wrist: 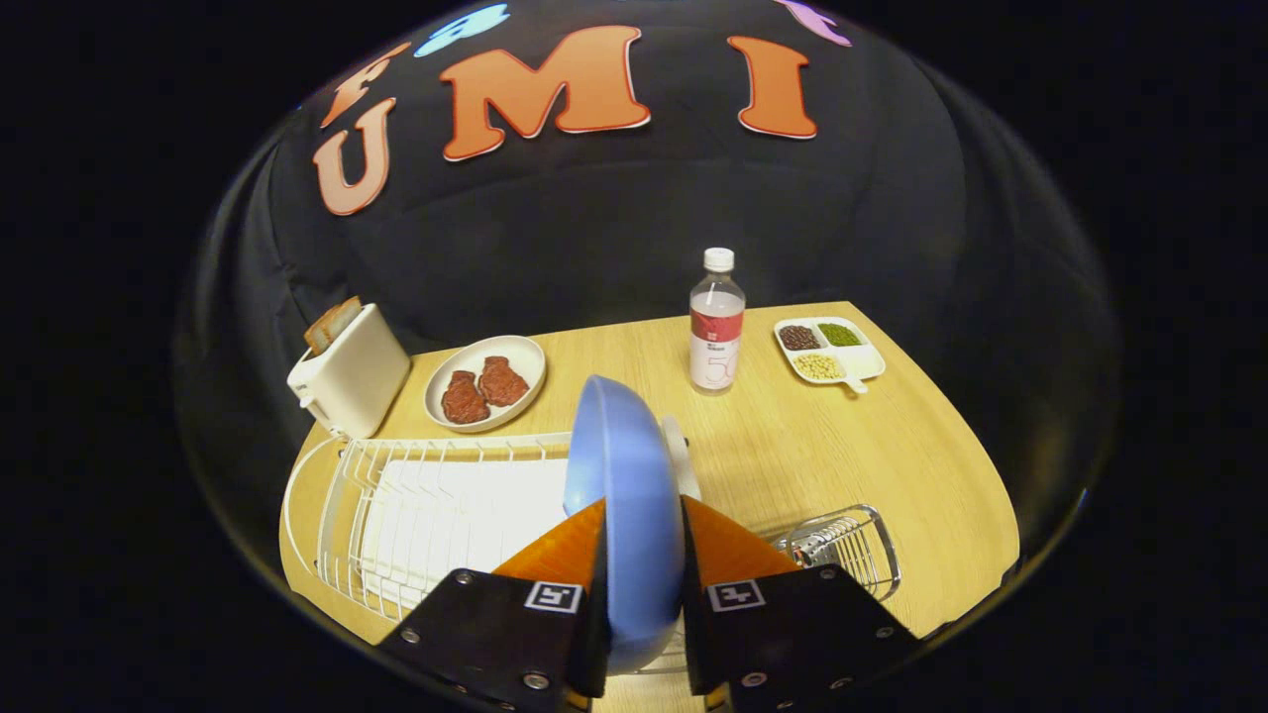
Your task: Take the plate from the dish rack, then take the spoon from the basket and place it into the plate.
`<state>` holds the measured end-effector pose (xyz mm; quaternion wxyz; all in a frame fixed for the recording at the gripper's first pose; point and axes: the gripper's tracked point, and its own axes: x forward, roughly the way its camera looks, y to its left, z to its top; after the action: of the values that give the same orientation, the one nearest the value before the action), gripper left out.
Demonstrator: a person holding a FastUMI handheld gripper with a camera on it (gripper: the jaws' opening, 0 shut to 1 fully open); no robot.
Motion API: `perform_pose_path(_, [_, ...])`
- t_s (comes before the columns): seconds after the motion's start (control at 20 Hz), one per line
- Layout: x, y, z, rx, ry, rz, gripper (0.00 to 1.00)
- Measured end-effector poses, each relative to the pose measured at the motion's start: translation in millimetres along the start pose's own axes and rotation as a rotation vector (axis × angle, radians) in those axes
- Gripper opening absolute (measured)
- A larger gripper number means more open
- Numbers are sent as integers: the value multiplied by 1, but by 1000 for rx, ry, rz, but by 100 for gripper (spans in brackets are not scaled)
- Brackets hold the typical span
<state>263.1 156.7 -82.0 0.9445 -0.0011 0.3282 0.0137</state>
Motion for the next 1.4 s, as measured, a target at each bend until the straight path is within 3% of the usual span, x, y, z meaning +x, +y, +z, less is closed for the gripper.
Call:
perform_pose_path(0.05, [-1,-9,0,-6,-4,-57,30])
perform_pose_path(0.15, [-2,-7,3,-14,-17,-85,24])
perform_pose_path(0.7, [-28,-3,39,-121,-118,-198,21])
perform_pose_path(0.95, [-62,1,43,-46,-142,-120,21])
perform_pose_path(1.25, [-135,29,16,95,-143,116,21])
perform_pose_path(1.4, [-163,27,-11,157,-137,194,21])
